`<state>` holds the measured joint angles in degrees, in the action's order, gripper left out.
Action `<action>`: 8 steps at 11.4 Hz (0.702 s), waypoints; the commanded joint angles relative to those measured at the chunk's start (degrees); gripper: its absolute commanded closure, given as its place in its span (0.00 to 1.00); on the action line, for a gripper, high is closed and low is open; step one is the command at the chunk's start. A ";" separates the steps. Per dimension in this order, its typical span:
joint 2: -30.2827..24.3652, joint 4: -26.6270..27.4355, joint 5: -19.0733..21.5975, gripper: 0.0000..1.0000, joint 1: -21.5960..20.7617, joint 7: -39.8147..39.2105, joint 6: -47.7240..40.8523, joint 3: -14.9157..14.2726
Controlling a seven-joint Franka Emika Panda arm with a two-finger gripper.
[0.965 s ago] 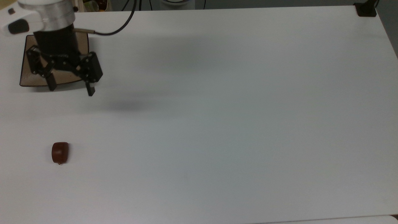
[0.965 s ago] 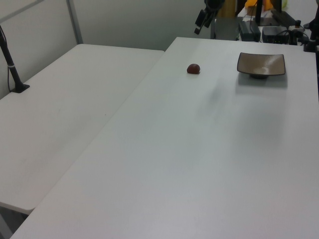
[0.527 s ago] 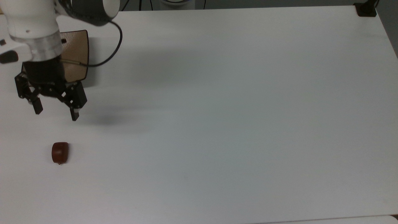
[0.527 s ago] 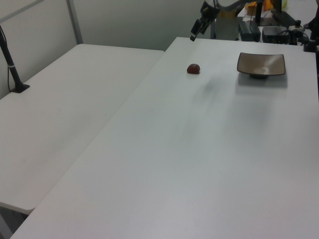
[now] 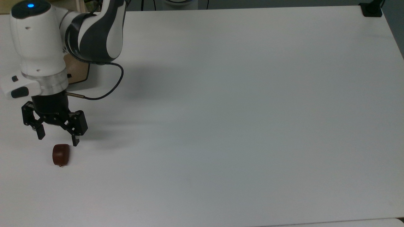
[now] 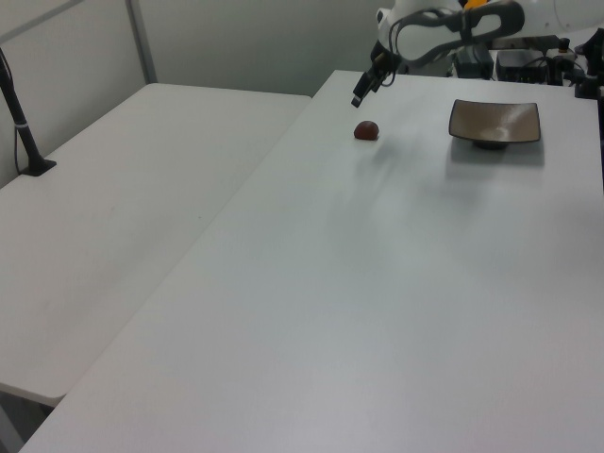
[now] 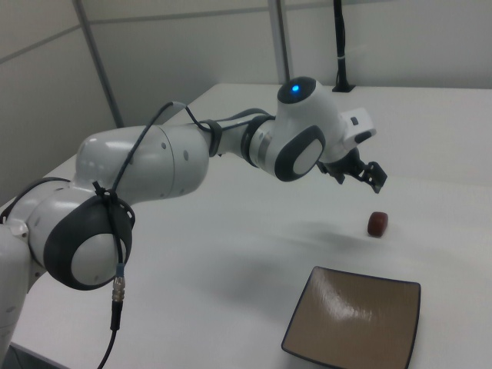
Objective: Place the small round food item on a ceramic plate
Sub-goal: 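Lower the gripper around the food item and close it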
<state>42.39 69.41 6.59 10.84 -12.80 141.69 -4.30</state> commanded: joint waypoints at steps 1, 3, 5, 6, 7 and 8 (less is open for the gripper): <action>2.70 -1.82 -0.35 0.00 0.50 -3.02 2.79 0.61; 4.19 -1.82 -2.36 0.00 0.50 -3.73 2.98 0.61; 6.29 -2.26 -2.55 0.00 0.85 -3.73 5.33 0.53; 7.43 -2.35 -2.64 0.00 0.85 -3.55 6.92 0.35; 8.58 -3.30 -2.73 0.00 0.85 -3.55 7.02 0.09; 9.81 -4.62 -2.73 0.00 0.94 -3.55 7.02 -0.09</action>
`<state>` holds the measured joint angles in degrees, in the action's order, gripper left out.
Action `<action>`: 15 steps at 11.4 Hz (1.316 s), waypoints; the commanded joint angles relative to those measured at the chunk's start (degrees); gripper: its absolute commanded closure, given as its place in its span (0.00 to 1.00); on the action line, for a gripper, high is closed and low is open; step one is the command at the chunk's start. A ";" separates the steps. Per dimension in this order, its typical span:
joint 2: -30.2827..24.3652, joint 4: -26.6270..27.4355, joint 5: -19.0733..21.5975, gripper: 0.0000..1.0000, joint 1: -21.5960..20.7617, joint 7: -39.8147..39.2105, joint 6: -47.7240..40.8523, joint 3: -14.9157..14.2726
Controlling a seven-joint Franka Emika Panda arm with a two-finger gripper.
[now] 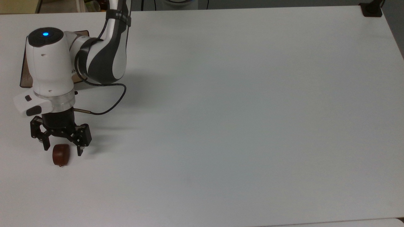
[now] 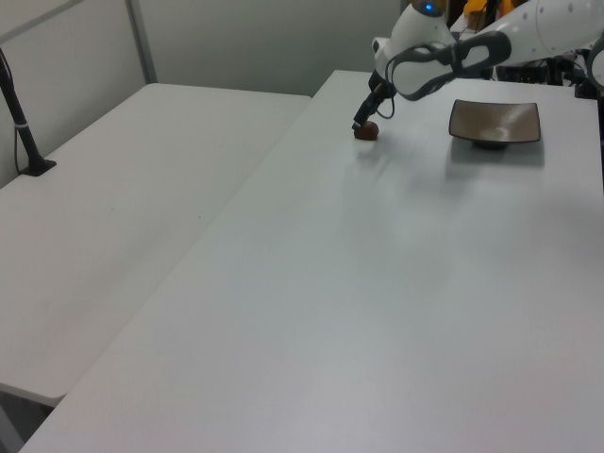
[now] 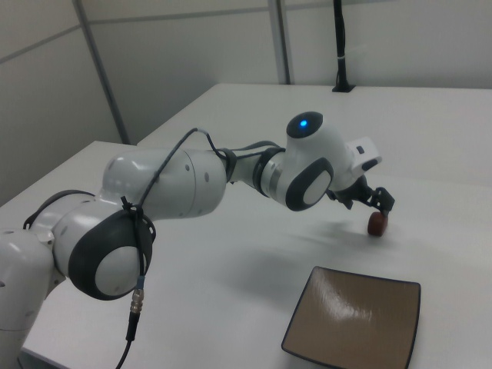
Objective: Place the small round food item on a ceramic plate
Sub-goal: 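Lower the gripper around the food item and close it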
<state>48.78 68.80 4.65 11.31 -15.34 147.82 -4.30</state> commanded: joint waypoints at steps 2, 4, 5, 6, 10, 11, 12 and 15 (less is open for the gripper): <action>4.56 -4.38 -1.65 0.00 0.46 -1.01 1.32 -0.18; 4.66 -4.29 -2.54 0.00 0.64 -1.01 1.68 -0.18; 4.66 -4.20 -2.54 0.03 0.64 -1.01 1.68 -0.09; 4.66 -4.20 -2.54 0.14 0.73 -1.18 1.77 0.00; 4.48 -3.67 -2.45 0.63 0.90 -1.10 1.77 0.35; 4.22 -3.67 -2.45 0.69 0.90 -1.01 1.68 0.43; 3.52 -3.41 -2.45 0.73 0.90 -1.09 1.59 0.44; -1.21 0.88 -2.36 0.73 0.73 -1.10 1.07 0.52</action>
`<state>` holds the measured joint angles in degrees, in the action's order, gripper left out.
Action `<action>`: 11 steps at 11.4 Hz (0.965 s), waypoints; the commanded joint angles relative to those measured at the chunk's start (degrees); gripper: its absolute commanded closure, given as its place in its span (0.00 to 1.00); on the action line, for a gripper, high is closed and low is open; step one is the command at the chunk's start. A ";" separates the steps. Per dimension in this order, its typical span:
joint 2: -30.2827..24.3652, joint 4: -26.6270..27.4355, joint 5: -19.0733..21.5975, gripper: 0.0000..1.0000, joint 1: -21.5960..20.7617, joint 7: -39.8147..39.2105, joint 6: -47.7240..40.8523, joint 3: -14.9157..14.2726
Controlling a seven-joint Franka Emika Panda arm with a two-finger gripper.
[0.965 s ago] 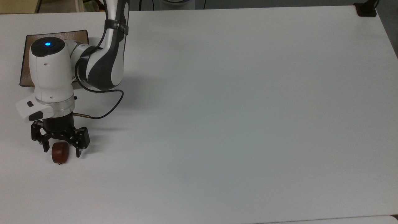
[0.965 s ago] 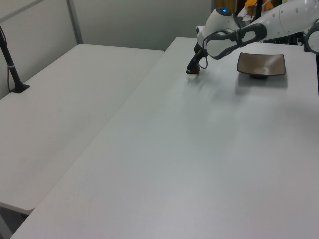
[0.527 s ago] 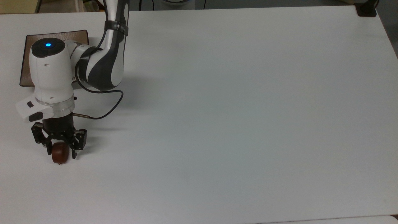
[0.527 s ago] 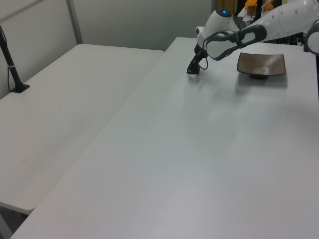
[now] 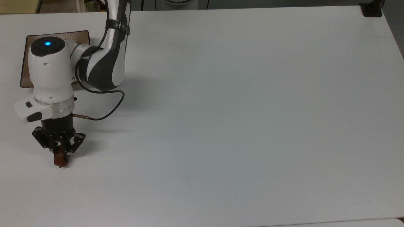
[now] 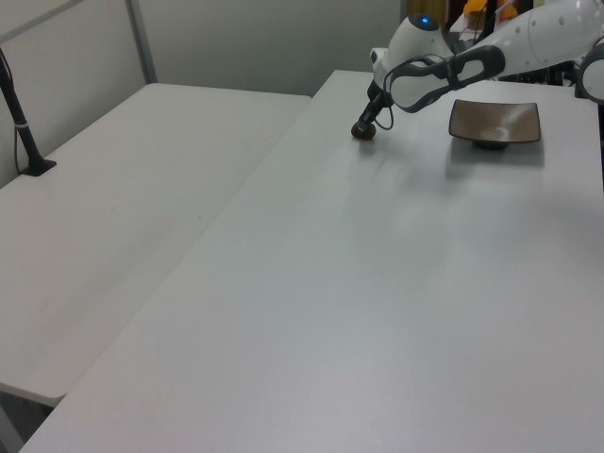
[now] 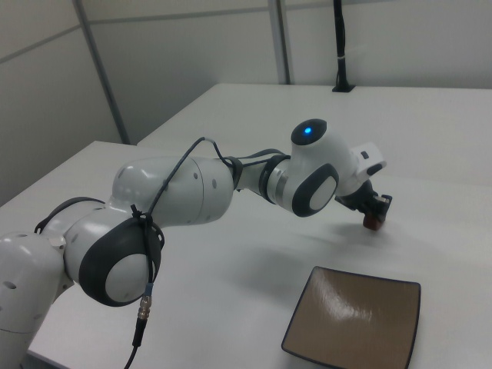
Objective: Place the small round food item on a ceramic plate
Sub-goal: 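Lift the held food item and carry it over the brown plate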
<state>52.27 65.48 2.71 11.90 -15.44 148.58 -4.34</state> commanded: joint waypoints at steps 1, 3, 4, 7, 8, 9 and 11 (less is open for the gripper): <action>-6.98 5.52 -0.17 0.73 0.05 -0.91 0.14 0.64; -13.21 10.42 0.36 0.73 -0.65 -0.56 -0.39 0.73; -16.81 12.80 0.45 0.73 -1.26 -0.65 -2.83 0.65; -25.79 14.23 0.54 0.73 -1.79 -0.73 -16.34 0.73; -28.43 15.02 0.54 0.73 -1.97 -0.91 -21.00 0.73; -31.06 16.42 0.54 0.73 -1.97 -1.08 -24.35 0.73; -35.55 19.93 0.45 0.73 -2.41 -3.44 -29.72 0.73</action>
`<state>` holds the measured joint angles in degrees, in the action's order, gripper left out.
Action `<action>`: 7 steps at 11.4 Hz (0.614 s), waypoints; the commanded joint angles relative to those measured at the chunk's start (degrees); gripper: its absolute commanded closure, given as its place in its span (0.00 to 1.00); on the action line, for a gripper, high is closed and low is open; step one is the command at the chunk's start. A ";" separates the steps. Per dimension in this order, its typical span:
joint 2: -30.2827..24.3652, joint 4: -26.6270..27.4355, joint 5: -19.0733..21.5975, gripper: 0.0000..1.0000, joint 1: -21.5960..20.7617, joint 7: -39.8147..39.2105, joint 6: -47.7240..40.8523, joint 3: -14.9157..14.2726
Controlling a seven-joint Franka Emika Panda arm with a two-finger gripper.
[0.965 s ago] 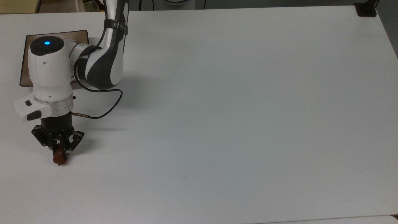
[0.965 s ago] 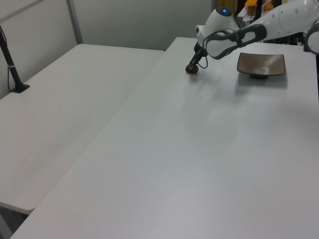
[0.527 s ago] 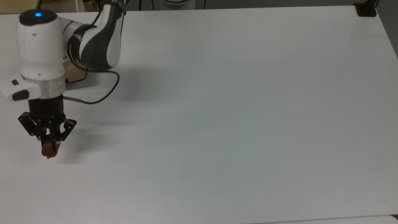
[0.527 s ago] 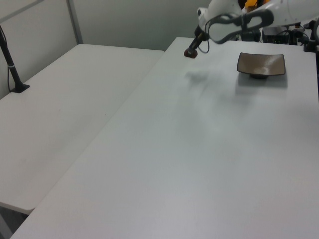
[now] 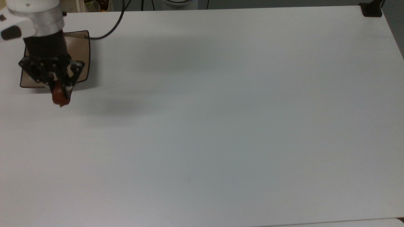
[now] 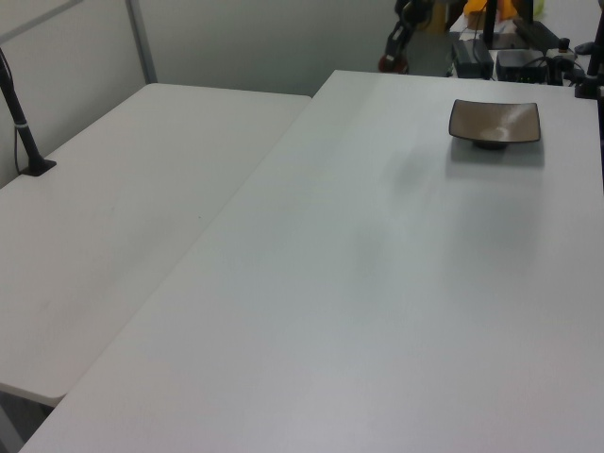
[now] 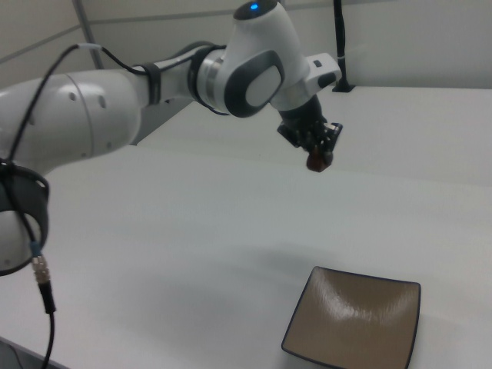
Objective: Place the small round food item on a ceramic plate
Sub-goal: 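Lift the held food item and carry it over the brown plate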
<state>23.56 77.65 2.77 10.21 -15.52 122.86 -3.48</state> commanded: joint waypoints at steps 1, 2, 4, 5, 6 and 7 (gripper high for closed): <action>-10.08 11.26 0.40 0.73 -0.63 -5.38 -5.43 -0.12; -13.34 15.21 0.48 0.73 -0.63 -7.92 -6.22 -0.12; -16.17 18.40 0.48 0.73 0.15 -9.69 -10.59 -0.12; -16.27 18.50 0.48 0.73 1.29 -11.44 -12.89 -0.12; -16.27 18.59 1.27 0.73 2.95 -12.85 -13.87 -0.12; -16.27 18.85 2.67 0.73 4.54 -14.43 -14.75 -0.12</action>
<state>9.25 93.62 2.87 11.55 -25.22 110.03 -3.49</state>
